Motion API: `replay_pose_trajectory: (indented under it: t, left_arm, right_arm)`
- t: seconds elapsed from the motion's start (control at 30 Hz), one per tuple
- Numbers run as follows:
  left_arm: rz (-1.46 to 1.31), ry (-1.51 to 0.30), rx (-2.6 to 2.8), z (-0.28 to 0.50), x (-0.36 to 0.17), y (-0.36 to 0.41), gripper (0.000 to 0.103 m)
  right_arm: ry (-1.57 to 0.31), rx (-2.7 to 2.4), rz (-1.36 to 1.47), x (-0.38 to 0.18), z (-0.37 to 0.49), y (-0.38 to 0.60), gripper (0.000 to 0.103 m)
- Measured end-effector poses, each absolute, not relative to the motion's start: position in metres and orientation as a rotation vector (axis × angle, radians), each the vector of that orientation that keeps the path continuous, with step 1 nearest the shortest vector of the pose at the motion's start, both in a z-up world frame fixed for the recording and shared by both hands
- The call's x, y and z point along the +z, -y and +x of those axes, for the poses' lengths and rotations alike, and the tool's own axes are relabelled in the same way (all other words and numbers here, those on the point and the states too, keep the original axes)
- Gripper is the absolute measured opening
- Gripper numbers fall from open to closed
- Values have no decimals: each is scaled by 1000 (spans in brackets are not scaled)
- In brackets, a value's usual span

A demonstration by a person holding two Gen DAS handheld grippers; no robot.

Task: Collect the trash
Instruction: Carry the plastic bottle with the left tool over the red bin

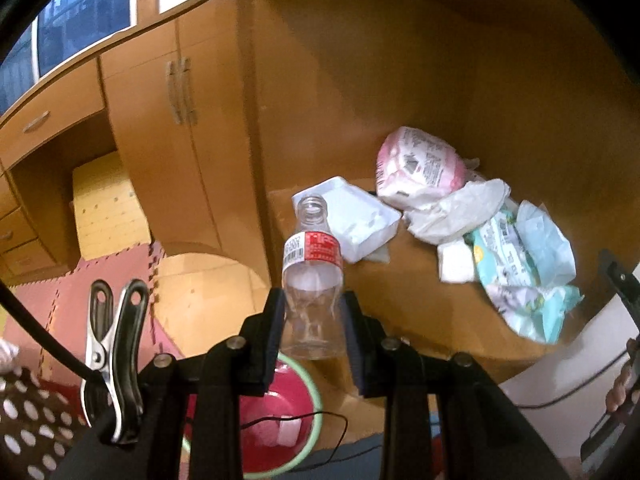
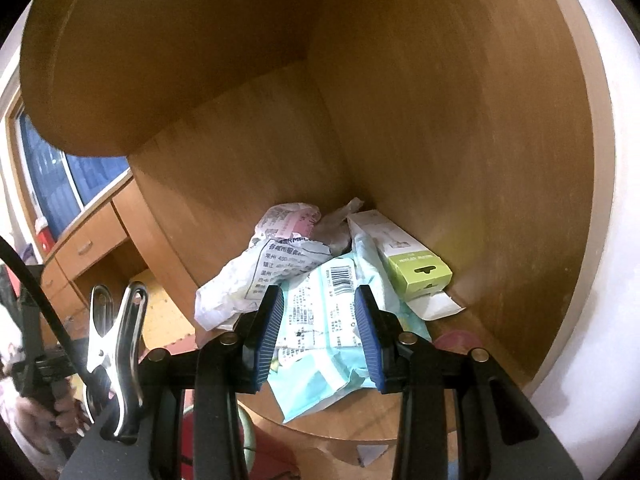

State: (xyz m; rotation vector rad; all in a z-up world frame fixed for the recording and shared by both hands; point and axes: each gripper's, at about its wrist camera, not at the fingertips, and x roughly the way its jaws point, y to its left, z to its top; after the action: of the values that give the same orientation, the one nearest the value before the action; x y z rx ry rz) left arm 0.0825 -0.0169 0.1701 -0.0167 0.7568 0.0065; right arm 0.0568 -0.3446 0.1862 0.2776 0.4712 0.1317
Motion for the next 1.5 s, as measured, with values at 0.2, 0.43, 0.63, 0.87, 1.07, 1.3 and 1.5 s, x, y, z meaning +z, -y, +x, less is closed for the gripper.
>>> replay_pose_trajectory:
  t: [0.2, 0.43, 0.63, 0.87, 1.07, 1.3, 1.5]
  left_arm:
    - [-55, -751, 38, 42, 180, -9, 30]
    - [-73, -746, 78, 2, 190, -37, 30]
    - [-117, -755, 77, -23, 183, -58, 30]
    - [-188, -762, 61, -38, 172, -73, 30]
    - [-215, -775, 58, -34, 166, -83, 30]
    - [-203, -807, 36, -14, 144, -88, 30]
    - [-228, -840, 5, 10, 113, -95, 30]
  right_arm:
    - [-471, 141, 221, 185, 49, 334, 38]
    - [-465, 158, 253, 185, 33, 327, 38]
    - [-450, 162, 291, 182, 9, 320, 38]
    - [-438, 138, 276, 174, -12, 307, 38]
    - [-463, 163, 285, 174, -10, 288, 38]
    - [-493, 186, 261, 178, 1, 254, 38]
    - [-528, 199, 217, 180, 19, 219, 38]
